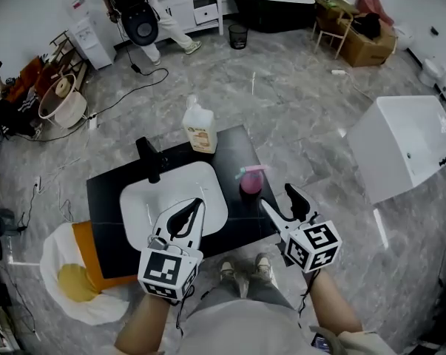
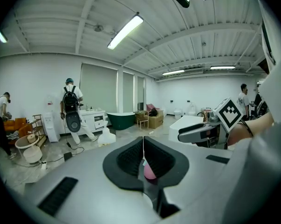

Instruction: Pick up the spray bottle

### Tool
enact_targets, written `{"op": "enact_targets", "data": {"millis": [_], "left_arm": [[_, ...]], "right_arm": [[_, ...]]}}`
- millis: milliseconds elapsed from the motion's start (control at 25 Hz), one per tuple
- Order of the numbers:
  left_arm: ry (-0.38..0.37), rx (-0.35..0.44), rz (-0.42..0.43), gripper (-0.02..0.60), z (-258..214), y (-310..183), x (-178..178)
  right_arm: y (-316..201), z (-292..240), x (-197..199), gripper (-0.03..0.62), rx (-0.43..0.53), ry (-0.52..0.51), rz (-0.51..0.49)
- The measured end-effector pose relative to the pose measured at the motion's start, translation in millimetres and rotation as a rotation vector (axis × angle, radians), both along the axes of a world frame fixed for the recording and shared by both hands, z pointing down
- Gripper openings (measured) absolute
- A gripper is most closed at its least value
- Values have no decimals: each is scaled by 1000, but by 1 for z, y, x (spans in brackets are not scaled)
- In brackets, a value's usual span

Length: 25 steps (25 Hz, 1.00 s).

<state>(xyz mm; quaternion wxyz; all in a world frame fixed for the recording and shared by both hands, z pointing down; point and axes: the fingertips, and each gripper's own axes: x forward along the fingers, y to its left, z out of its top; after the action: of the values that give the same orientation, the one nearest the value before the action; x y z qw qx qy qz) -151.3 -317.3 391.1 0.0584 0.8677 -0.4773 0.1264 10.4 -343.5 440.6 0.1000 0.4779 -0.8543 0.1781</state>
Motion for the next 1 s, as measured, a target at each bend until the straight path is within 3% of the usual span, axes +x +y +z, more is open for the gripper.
{"op": "enact_targets", "data": {"millis": [400, 680, 1000], "left_arm": [[13, -80, -54, 23, 57, -40, 18], [40, -149, -118, 23, 94, -59, 4], [35, -213, -145, 23, 125, -62, -9]], "right_arm": [[-48, 81, 3, 314, -70, 75, 5], [-77, 134, -5, 317, -149, 141, -15], [-102, 170, -14, 327, -148, 202, 11]]}}
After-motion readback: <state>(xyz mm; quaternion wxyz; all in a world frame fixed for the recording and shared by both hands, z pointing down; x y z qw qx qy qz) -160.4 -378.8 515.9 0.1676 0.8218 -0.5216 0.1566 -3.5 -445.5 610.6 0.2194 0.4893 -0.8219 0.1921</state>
